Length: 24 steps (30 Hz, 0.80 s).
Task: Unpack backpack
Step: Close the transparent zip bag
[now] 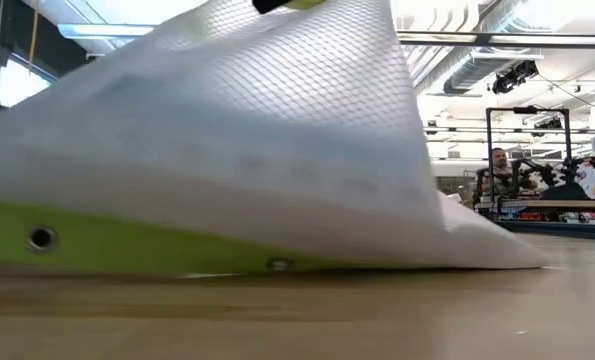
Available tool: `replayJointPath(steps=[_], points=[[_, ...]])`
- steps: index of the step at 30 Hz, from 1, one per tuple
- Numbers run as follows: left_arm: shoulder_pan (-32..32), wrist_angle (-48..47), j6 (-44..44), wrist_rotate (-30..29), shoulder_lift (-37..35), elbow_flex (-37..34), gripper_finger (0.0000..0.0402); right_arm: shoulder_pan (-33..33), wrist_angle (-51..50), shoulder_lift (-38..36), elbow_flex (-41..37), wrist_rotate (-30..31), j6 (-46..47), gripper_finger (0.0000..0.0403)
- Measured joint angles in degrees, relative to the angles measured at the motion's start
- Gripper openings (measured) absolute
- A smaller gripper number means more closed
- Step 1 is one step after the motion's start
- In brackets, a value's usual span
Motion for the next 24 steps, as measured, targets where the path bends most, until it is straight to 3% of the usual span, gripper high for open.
replayJointPath(steps=[4,9,16,24], points=[[1.17,-0.49,-2.76,-3.21,0.0,0.0,0.0155,1.11,0.04,0.0,0.0,1.33,-2.78,0.0],[1.75,-7.06,-11.73,-7.97,-0.13,0.0,0.0174,2.27,0.1,0.0,0.0,1.93,-5.38,0.0],[8.26,-13.42,-25.15,0.63,-0.37,0.0,0.0177,2.61,0.13,0.0,0.0,1.99,-5.44,0.0],[10.73,-9.54,-22.4,5.66,-2.12,0.0,0.0178,2.61,0.15,0.0,0.0,1.52,-5.0,0.0]])
